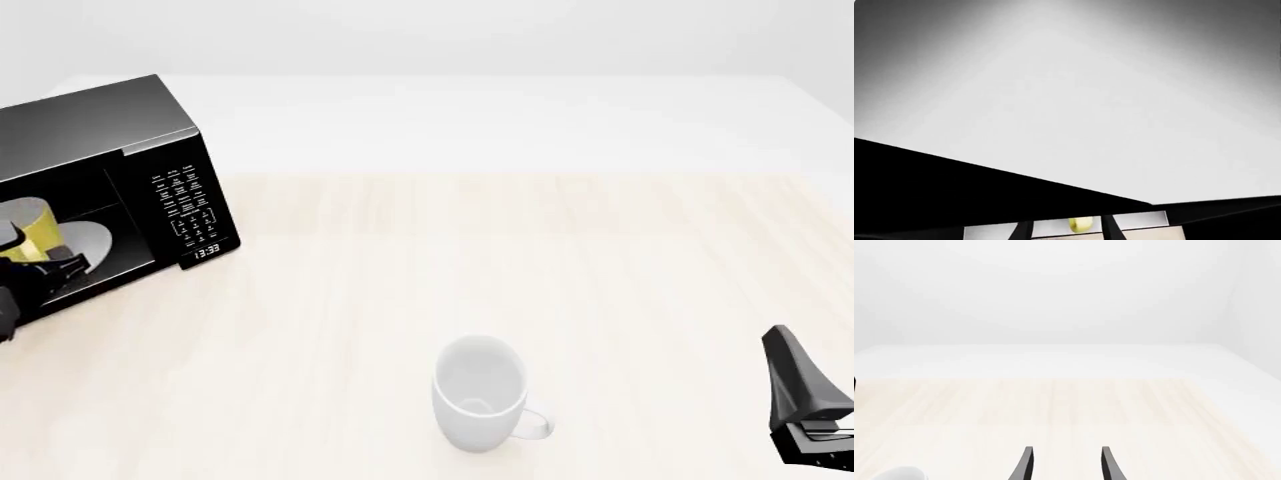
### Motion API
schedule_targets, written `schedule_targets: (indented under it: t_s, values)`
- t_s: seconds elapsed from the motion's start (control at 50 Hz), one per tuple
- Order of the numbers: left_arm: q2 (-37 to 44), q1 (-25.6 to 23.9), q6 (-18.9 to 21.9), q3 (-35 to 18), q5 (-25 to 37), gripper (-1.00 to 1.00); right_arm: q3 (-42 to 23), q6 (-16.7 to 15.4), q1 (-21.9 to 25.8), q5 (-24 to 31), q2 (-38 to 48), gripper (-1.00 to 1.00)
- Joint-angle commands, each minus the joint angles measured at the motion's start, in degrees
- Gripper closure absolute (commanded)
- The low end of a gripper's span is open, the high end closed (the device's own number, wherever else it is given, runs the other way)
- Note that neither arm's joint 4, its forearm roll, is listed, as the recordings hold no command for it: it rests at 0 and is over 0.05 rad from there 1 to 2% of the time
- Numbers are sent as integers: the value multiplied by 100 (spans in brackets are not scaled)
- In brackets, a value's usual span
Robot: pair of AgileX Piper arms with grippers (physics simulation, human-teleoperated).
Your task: Put the yellow and white mug in the microwave and close it.
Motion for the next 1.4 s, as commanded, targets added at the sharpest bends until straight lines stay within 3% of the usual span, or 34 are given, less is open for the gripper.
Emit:
schedule_targets:
  t_s: [0.02,1.0,1.4]
  values:
    - [-59,-29,21,57,17,-100,0,0,1,0,0,-100]
    - [-1735,-287,58,1176,330,-100,0,0,0,0,0,-100]
    - [-2707,-160,-11,1527,854,-100,0,0,0,0,1,-100]
